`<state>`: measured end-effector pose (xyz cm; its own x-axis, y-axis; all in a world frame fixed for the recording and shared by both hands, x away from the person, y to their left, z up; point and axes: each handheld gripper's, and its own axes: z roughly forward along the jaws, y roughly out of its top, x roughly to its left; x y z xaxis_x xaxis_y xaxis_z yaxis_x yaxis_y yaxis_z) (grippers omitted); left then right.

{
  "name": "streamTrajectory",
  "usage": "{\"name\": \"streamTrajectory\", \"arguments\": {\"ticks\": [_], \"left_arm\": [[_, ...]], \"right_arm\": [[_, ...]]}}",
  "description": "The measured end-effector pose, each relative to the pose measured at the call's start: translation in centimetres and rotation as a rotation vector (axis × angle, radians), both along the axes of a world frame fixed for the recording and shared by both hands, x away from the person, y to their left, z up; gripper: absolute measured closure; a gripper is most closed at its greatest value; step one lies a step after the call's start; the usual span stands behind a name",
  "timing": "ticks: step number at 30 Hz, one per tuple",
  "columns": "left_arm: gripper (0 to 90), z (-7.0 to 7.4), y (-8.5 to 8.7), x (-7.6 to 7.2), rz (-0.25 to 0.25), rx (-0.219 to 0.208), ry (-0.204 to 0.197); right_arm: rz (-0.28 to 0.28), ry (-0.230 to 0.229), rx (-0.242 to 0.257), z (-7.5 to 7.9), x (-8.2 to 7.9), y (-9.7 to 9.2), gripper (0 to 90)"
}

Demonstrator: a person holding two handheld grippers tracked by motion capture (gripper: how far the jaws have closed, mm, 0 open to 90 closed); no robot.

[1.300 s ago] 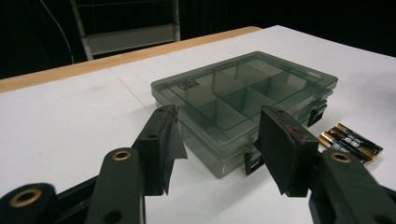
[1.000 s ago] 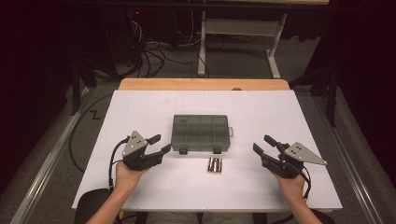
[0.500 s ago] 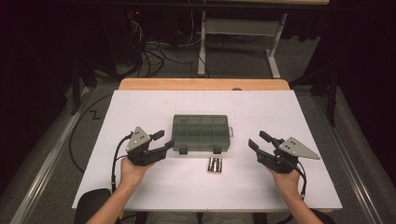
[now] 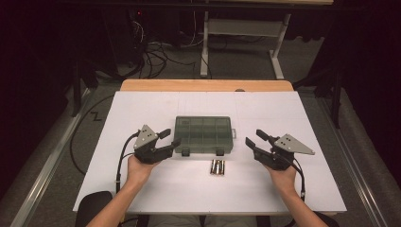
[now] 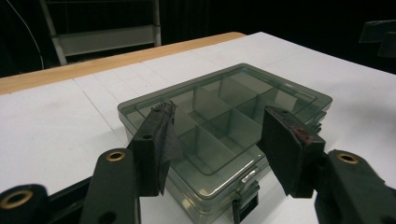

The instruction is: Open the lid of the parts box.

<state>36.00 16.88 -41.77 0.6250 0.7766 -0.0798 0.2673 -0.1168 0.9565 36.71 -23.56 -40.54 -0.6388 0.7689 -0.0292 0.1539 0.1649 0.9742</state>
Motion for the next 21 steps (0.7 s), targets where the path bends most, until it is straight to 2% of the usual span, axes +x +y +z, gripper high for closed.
{"name": "streamTrajectory", "arguments": {"ticks": [15, 21], "left_arm": [[44.4, 0.5, -0.8, 1.1, -0.006, -0.001, -0.020], [44.3, 0.4, -1.4, 1.7, -0.016, 0.002, -0.015]], "right_arm": [[0.017, 0.026, -0.008, -0.3, 1.2, 2.0, 46.7], [0.026, 0.030, -0.012, -0.3, 1.8, 3.0, 46.7]]}}
